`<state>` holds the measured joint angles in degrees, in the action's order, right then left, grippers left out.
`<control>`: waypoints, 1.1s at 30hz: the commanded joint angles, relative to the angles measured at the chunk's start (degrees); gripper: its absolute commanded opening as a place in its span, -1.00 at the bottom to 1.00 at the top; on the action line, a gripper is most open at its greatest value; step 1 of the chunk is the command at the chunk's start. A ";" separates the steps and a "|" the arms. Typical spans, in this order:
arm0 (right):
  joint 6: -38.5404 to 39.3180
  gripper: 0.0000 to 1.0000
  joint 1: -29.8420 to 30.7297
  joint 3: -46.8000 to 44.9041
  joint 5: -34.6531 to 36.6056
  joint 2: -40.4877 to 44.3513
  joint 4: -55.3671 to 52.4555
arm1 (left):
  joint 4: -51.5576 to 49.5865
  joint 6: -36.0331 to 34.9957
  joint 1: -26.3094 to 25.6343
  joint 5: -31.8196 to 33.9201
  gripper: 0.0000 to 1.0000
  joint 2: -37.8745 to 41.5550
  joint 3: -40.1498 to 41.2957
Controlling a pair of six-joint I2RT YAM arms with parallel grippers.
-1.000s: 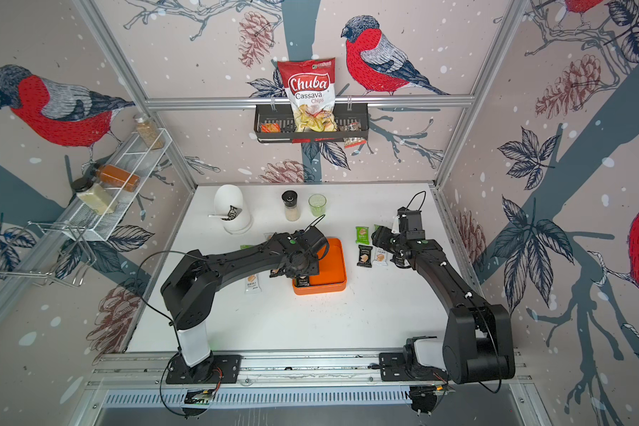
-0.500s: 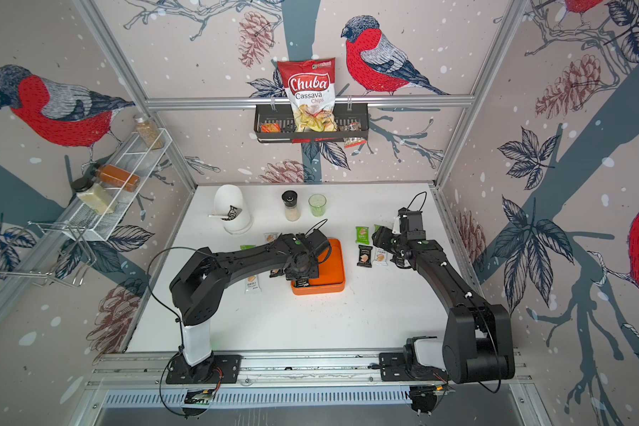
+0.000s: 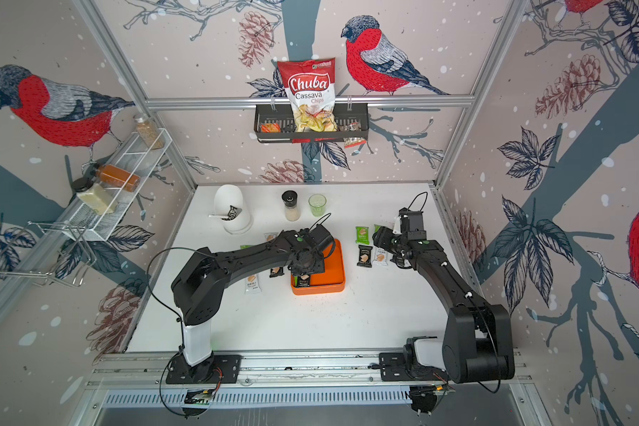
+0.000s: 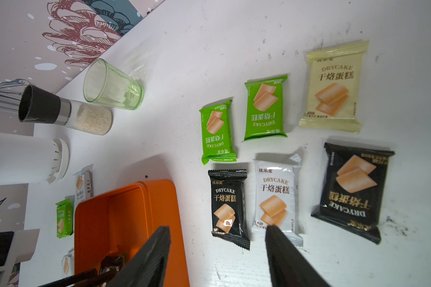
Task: Take the cookies out of the storage box
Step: Pick up the cookie from the storage box.
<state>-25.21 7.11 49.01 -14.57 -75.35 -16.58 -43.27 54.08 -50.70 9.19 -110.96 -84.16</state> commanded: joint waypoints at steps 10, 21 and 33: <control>0.51 0.32 -0.08 -0.28 -0.27 0.54 1.11 | -4.33 -1.08 -0.36 1.89 0.34 -0.11 0.59; 0.41 0.33 -0.16 -0.24 -0.48 0.21 1.17 | -4.02 -0.73 -0.63 1.53 0.34 -1.34 2.32; 0.58 0.33 -0.26 -0.32 -0.26 0.49 1.02 | -2.35 -1.17 -0.80 0.50 0.27 -3.12 2.67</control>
<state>-25.23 6.94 48.69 -14.79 -75.07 -16.56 -45.58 53.54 -51.37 9.98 -113.80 -81.71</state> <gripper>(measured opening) 0.664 0.639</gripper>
